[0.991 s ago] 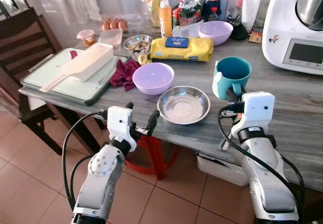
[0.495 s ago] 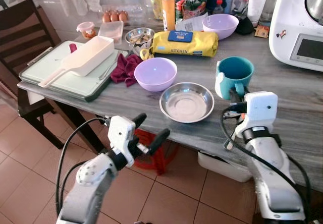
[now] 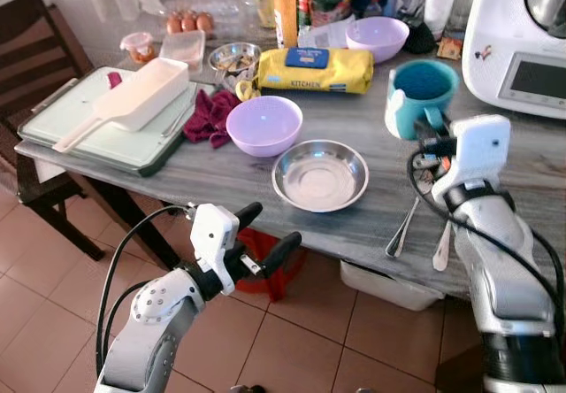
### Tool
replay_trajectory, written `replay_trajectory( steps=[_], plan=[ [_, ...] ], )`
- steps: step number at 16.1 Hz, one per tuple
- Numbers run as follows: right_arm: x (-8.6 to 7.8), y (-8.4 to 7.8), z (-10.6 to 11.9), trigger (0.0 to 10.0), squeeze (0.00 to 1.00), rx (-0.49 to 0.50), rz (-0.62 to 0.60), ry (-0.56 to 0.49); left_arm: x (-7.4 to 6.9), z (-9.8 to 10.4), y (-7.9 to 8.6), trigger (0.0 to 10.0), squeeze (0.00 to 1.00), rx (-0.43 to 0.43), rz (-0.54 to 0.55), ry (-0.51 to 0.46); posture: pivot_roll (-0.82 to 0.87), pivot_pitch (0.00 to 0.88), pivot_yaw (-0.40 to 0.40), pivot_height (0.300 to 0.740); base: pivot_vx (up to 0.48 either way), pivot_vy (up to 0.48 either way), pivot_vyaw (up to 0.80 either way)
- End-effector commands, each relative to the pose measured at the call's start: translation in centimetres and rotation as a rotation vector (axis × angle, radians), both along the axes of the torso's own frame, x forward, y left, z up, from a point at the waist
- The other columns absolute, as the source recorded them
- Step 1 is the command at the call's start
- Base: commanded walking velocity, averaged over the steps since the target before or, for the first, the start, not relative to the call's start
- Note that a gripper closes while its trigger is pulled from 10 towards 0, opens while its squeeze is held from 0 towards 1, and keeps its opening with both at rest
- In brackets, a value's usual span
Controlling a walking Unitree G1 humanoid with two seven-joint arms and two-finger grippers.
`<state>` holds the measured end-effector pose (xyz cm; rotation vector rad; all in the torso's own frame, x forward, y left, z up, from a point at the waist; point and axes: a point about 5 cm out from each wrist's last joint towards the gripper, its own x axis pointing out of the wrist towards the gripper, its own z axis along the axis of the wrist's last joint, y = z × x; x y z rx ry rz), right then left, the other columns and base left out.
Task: Setting the table
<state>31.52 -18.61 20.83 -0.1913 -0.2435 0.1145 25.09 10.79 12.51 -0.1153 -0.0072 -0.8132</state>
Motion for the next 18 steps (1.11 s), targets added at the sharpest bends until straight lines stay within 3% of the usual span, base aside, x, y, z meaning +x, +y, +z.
replay_trajectory(
  steps=[1, 8, 17, 18],
  plan=[
    [0.5, 0.5, 0.1, 10.0, 0.0, 0.004, 0.039, 0.01, -0.4, 0.4, 0.2, 10.0, 0.0, -0.001, 0.001, -0.002, -0.1, 0.174, 0.112, 0.74, 0.0, 0.0, 0.0],
    [4.5, 0.8, -0.9, 10.0, 0.0, -0.005, 0.1, 0.056, -1.2, 0.8, 0.7, 10.0, 0.0, 0.019, -0.001, 0.02, -0.04, 0.205, 0.133, 0.74, 0.0, 0.0, 0.0],
    [5.9, 2.1, -1.4, 10.0, 0.0, 0.004, 0.171, 0.057, -1.5, 0.9, 0.5, 10.0, 0.0, 0.017, 0.015, 0.032, -0.03, 0.202, 0.121, 0.74, 0.0, 0.0, 0.0],
    [5.9, 2.1, -1.5, 10.0, 0.11, 0.002, 0.173, 0.057, -1.4, 0.9, 0.5, 10.0, 0.0, 0.017, 0.017, 0.033, -0.03, 0.202, 0.121, 0.74, 0.0, 0.0, 0.0]
  ],
)
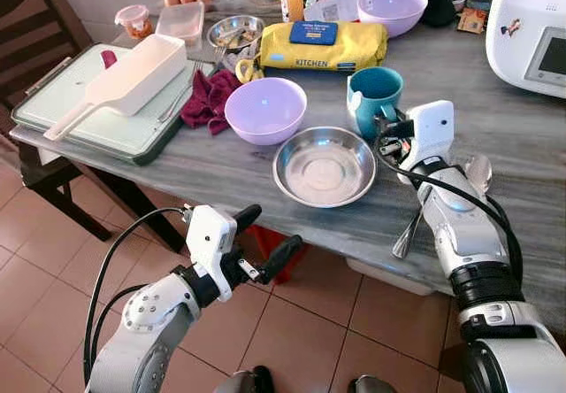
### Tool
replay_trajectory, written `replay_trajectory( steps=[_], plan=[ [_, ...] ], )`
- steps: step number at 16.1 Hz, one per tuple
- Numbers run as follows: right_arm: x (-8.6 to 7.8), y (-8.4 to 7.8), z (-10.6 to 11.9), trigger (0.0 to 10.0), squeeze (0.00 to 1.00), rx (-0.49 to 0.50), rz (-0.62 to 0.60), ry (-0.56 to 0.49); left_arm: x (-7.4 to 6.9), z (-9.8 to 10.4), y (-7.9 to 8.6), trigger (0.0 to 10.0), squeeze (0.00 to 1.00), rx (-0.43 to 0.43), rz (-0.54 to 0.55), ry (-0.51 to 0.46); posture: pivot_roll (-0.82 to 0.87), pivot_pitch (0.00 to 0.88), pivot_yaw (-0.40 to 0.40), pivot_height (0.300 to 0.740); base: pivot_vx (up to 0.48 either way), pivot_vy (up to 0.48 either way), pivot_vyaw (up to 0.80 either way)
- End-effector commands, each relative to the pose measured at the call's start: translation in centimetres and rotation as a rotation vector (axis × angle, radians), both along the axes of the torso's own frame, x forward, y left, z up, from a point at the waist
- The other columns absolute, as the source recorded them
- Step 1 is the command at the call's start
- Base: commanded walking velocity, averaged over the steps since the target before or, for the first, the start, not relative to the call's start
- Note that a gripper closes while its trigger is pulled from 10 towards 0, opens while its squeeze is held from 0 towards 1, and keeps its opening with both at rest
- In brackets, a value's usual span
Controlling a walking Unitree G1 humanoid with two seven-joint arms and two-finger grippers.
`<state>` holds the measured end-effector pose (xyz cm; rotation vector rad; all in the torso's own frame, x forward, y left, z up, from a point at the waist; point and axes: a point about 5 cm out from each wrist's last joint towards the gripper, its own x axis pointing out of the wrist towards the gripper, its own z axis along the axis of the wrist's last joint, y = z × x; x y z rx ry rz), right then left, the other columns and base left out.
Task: Setting the table
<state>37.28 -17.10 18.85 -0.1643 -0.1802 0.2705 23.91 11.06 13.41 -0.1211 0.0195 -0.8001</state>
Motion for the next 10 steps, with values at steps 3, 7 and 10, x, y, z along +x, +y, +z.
replay_trajectory(
  steps=[3, 7, 10],
  plan=[
    [0.21, 0.58, 0.36, 10.0, 1.0, 0.007, 0.034, -0.021, -0.26, 0.0, 0.09, 10.0, 0.0, 0.008, 0.001, 0.007, -0.04, 0.198, 0.121, 0.74, 0.0, 0.0, 0.0],
    [0.13, 0.64, 0.4, 10.0, 1.0, 0.002, 0.045, -0.034, -0.12, 0.35, -0.1, 10.0, 0.0, -0.019, -0.013, -0.003, -0.04, 0.189, 0.116, 0.74, 0.0, 0.0, 0.0],
    [-0.04, 0.28, 0.39, 10.0, 1.0, 0.003, 0.037, -0.04, 0.42, 0.8, -0.34, 10.0, 0.0, -0.053, 0.011, -0.009, -0.05, 0.178, 0.11, 0.74, 0.0, 0.0, 0.0]
  ],
)
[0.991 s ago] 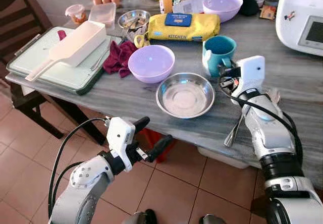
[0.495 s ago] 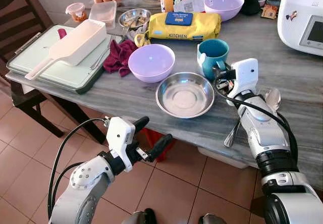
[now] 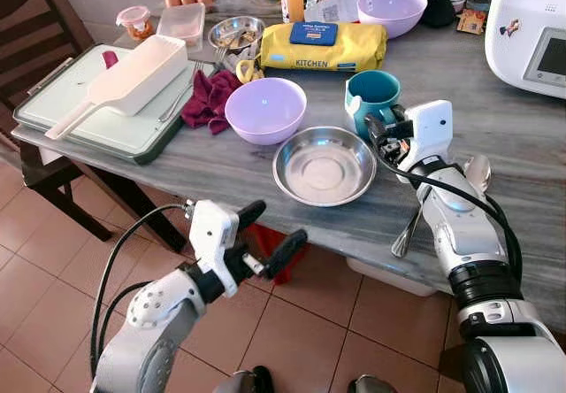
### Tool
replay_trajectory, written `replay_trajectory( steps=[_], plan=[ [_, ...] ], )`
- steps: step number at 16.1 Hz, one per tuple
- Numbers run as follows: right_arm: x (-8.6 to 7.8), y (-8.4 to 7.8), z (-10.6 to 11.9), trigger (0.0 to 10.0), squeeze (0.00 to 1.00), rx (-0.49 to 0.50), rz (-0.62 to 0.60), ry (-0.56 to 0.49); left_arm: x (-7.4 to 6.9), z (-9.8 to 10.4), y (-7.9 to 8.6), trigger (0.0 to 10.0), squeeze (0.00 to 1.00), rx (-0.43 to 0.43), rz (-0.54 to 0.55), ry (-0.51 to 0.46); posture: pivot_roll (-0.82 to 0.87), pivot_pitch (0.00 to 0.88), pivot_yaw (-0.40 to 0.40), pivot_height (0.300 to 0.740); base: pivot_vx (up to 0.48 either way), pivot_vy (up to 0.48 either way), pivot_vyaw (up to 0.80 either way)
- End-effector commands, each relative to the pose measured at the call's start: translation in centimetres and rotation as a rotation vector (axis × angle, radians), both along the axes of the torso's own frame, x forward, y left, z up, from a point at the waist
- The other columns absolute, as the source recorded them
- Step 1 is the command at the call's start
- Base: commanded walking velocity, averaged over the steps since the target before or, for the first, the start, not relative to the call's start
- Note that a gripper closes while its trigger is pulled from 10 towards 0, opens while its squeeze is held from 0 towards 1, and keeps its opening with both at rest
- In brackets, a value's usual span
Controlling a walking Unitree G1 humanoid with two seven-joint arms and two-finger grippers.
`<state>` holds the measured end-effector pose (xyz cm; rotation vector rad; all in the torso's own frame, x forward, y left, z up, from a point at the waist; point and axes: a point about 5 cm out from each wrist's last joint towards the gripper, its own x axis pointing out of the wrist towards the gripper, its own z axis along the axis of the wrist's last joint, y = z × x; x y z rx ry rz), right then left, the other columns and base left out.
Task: Setting the table
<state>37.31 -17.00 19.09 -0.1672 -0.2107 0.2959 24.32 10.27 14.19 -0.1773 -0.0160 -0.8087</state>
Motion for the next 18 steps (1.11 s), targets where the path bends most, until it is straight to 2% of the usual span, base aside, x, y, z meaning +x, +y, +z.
replay_trajectory(
  steps=[1, 8, 12, 16, 18],
  plan=[
    [-0.1, 0.1, 0.1, 10.0, 1.0, 0.004, 0.006, -0.014, 0.0, 0.0, 0.3, 10.0, 0.0, 0.009, 0.018, 0.001, -0.05, 0.176, 0.109, 0.74, 0.0, 0.0, 0.0],
    [-0.5, -0.5, 1.1, 10.0, 1.0, 0.011, -0.038, -0.072, 0.8, 0.4, -0.2, 10.0, 0.0, -0.014, 0.046, -0.025, -0.07, 0.161, 0.108, 0.74, 0.0, 0.0, 0.0],
    [-1.4, -0.2, 3.3, 10.0, 1.0, -0.019, -0.054, -0.177, 1.0, 0.5, -0.7, 10.0, 0.0, 0.0, 0.025, -0.057, -0.08, 0.145, 0.106, 0.74, 0.0, 0.0, 0.0],
    [-4.0, -0.3, 3.1, 10.0, 1.0, -0.145, -0.081, -0.226, 1.7, 0.6, -0.6, 10.0, 0.0, -0.012, 0.069, -0.07, -0.09, 0.124, 0.103, 0.74, 0.0, 0.0, 0.0],
    [-5.5, -0.1, 2.3, 10.0, 1.0, -0.157, -0.119, -0.224, 2.3, 0.6, -0.3, 10.0, 0.0, -0.01, 0.118, -0.09, -0.1, 0.114, 0.1, 0.74, 0.0, 0.0, 0.0]
  ],
)
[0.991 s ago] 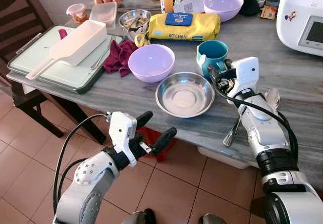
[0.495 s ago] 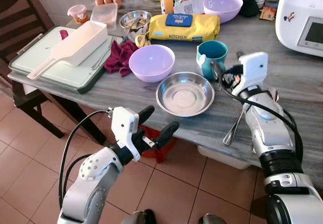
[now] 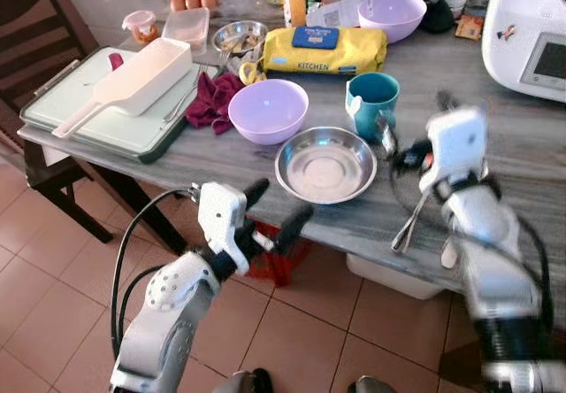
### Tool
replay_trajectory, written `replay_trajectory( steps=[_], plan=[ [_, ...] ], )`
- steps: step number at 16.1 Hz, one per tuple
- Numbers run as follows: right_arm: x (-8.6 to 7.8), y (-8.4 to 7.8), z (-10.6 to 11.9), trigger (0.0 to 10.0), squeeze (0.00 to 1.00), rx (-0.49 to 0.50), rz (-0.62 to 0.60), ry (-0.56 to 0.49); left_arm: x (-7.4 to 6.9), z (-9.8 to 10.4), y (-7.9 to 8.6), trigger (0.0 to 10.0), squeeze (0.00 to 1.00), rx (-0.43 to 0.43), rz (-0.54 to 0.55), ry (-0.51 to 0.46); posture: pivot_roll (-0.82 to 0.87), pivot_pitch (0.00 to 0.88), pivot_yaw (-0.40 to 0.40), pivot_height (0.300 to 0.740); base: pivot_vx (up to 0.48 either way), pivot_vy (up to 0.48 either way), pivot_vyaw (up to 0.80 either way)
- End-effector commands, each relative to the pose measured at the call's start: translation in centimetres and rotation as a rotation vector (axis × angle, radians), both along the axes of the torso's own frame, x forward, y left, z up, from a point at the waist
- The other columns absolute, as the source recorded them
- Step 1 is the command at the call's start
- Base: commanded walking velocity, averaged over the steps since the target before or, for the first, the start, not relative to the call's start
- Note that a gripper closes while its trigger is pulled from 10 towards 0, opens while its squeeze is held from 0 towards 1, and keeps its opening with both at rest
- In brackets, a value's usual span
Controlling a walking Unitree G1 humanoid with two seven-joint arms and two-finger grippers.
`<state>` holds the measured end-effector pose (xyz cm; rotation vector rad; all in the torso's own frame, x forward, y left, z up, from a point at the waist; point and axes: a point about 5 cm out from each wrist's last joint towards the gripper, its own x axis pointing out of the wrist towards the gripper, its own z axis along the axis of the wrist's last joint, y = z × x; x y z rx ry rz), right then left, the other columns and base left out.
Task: Setting the table
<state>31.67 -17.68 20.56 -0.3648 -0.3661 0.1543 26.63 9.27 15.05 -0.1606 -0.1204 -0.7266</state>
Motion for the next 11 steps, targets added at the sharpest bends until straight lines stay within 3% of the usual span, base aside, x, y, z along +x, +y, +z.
replay_trajectory(
  steps=[1, 4, 7, 9, 10, 11],
  plan=[
    [-1.4, 0.5, 0.1, 10.0, 1.0, 0.004, -0.04, -0.03, 0.8, 0.1, 0.9, 10.0, 0.0, 0.011, 0.08, -0.02, -0.1, 0.103, 0.096, 0.74, 0.0, 0.0, 0.0],
    [-3.5, 1.0, -1.4, 10.0, 1.0, 0.029, -0.098, 0.007, 2.1, 0.6, 1.6, 10.0, 0.0, 0.002, 0.184, -0.053, -0.13, 0.091, 0.107, 0.74, 0.0, 0.0, 0.0],
    [-4.3, 1.8, -1.8, 10.0, 1.0, 0.031, -0.131, 0.044, 3.5, 0.4, 2.4, 10.0, 0.0, 0.06, 0.346, -0.078, -0.15, 0.086, 0.119, 0.74, 0.0, 0.0, 0.0],
    [-4.4, 1.9, -1.9, 10.0, 0.46, 0.066, -0.125, 0.065, 3.9, 0.4, 2.7, 10.0, 0.0, 0.08, 0.387, -0.091, -0.14, 0.085, 0.117, 0.74, 0.0, 0.0, 0.0],
    [-4.4, 1.9, -1.7, 10.0, 0.0, 0.057, -0.125, 0.06, 3.9, 0.3, 2.8, 10.0, 0.0, 0.077, 0.385, -0.087, -0.14, 0.086, 0.115, 0.74, 0.0, 0.0, 0.0],
    [-4.4, 1.9, -1.6, 10.0, 0.0, 0.044, -0.127, 0.06, 4.0, 0.1, 3.1, 10.0, 0.0, 0.08, 0.406, -0.085, -0.14, 0.086, 0.112, 0.74, 0.0, 0.0, 0.0]
  ],
)
